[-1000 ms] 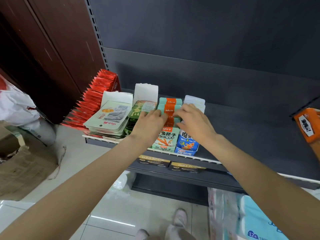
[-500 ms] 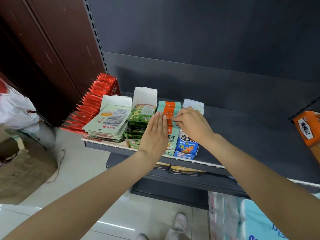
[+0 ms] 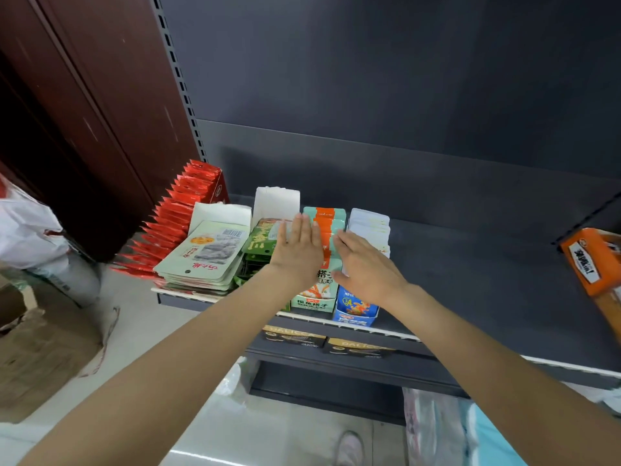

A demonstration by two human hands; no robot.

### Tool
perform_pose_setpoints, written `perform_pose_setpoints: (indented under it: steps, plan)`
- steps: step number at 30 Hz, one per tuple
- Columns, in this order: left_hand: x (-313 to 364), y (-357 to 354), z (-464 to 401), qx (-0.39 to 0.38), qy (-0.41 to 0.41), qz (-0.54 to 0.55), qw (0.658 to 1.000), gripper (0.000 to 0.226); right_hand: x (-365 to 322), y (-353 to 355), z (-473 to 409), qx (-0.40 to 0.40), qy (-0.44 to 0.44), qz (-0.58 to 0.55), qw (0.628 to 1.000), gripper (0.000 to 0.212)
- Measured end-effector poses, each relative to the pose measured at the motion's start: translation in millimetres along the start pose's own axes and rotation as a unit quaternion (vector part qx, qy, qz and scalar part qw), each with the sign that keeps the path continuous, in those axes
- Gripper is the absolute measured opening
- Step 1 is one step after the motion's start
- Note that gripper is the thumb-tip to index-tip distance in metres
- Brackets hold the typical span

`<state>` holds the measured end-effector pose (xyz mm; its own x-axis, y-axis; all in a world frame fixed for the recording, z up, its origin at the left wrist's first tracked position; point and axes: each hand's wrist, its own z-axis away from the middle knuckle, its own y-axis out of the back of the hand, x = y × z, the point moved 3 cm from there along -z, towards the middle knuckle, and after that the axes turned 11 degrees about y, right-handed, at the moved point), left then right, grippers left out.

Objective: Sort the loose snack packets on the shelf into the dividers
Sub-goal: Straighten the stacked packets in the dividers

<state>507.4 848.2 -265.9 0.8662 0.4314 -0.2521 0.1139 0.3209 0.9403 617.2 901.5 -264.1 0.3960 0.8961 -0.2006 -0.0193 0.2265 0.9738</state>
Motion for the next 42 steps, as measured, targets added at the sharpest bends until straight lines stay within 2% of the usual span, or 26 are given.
perform_pose_setpoints:
  steps: [4, 8, 12, 14, 21, 23, 25, 26, 28, 30, 32, 34, 37, 39, 42]
  plan:
    - [-17, 9, -10, -0.008, -0.025, 0.064, 0.998, 0.109, -3, 4, -11, 0.059, -0.002, 0.048, 0.997, 0.085]
    - [-26, 11, -21, -0.026, -0.052, 0.114, 0.992, 0.102, 11, 19, -34, -0.013, 0.003, 0.073, 0.997, 0.108]
    - [-25, 9, -27, -0.03, -0.049, 0.106, 0.993, 0.105, 24, 23, -58, -0.083, 0.011, 0.108, 0.991, 0.121]
    - [-23, 12, -30, -0.03, -0.044, 0.087, 0.995, 0.108, 27, 25, -65, -0.094, 0.01, 0.099, 0.991, 0.121]
    - [-20, 17, -28, -0.046, -0.066, 0.034, 0.996, 0.115, 24, 31, -61, -0.134, 0.032, 0.085, 0.987, 0.096]
    - [-18, 18, -25, -0.058, -0.08, 0.036, 0.994, 0.118, 23, 30, -56, -0.132, 0.038, 0.071, 0.988, 0.096]
    - [-17, 17, -22, -0.093, -0.088, 0.087, 0.988, 0.118, 21, 33, -49, -0.121, 0.033, 0.046, 0.991, 0.105]
    - [-17, 15, -21, -0.121, -0.082, 0.139, 0.979, 0.115, 21, 36, -45, -0.105, 0.026, 0.028, 0.994, 0.107]
    - [-19, 17, -17, -0.163, -0.054, 0.288, 0.942, 0.104, 21, 45, -37, -0.034, -0.002, -0.023, 0.999, 0.095]
    - [-22, 21, -13, -0.152, -0.003, 0.44, 0.885, 0.083, 23, 54, -25, 0.07, -0.053, -0.098, 0.991, 0.069]
    - [-23, 24, -10, -0.135, 0.042, 0.528, 0.837, 0.062, 20, 55, -15, 0.131, -0.084, -0.17, 0.973, 0.051]
    - [-21, 23, -8, -0.128, 0.063, 0.561, 0.816, 0.051, 13, 48, -10, 0.104, -0.09, -0.196, 0.971, 0.049]
    - [-18, 18, -8, -0.133, 0.086, 0.598, 0.786, 0.05, 7, 37, -12, 0.042, -0.09, -0.188, 0.977, 0.052]
    - [-15, 16, -8, -0.14, 0.094, 0.613, 0.772, 0.056, 4, 32, -16, 0.018, -0.089, -0.182, 0.979, 0.055]
    - [-10, 17, -5, -0.163, 0.084, 0.608, 0.772, 0.072, -2, 25, -18, -0.011, -0.069, -0.166, 0.984, 0.058]
